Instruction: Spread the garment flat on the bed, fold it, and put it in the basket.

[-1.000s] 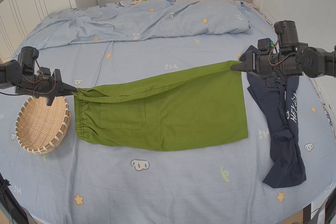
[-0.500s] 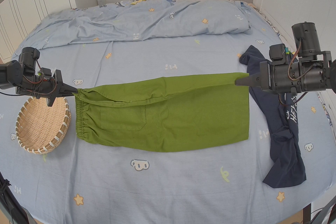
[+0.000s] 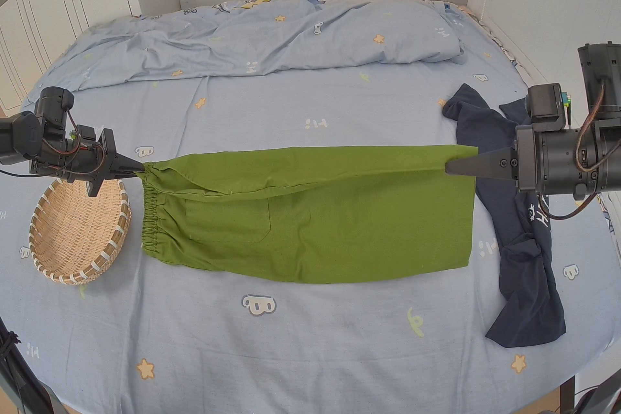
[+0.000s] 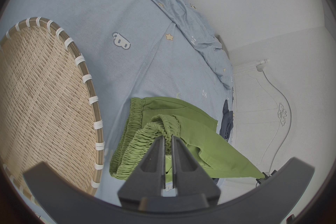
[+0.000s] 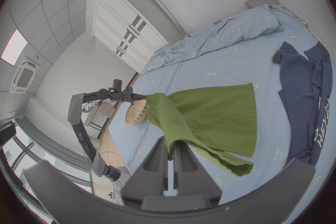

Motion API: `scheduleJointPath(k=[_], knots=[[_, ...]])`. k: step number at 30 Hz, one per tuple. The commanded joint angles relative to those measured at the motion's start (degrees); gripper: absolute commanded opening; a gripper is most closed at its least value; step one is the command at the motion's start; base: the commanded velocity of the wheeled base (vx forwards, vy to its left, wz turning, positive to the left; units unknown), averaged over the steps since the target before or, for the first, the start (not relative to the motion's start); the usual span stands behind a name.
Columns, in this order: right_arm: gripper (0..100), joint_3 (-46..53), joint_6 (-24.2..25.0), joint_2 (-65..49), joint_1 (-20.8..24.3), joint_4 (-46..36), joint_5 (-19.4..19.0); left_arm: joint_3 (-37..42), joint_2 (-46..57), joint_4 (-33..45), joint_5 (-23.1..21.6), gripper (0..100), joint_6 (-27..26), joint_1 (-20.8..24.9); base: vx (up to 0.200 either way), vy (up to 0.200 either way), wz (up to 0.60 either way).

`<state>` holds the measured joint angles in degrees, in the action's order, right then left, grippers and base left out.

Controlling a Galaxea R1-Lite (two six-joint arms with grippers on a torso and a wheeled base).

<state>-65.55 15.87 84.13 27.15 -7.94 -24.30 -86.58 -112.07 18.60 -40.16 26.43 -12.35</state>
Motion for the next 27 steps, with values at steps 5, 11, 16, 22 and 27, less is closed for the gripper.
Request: scheduleJointPath(k=[5, 11, 16, 22, 27], knots=[[0, -0.3, 0.1, -1.6, 0.4, 0.7, 0.2, 0.0, 0.2, -0.2, -0.1, 0, 0.0, -0.2, 0.0, 0.0, 0.0], [0, -1.3, -0.4, 2.8, -6.3, 2.7, -0.7, 0.0, 0.4, -0.4, -0.2, 0, 0.1, -0.5, 0.0, 0.0, 0.0], [0, -2.8, -0.4, 10.1, -11.3, 9.2, -2.8, 0.2, 0.8, -0.4, -0.2, 0, 0.0, -0.5, 0.0, 0.0, 0.0], [0, -8.4, -0.7, 17.5, -12.7, 10.1, -3.1, 0.1, 0.5, -0.5, -0.2, 0, -0.1, -0.6, 0.0, 0.0, 0.0], [0, -12.3, -0.8, 22.2, -12.7, 10.3, -2.8, 0.1, 0.5, -0.5, -0.2, 0, -0.1, -0.4, 0.0, 0.0, 0.0]])
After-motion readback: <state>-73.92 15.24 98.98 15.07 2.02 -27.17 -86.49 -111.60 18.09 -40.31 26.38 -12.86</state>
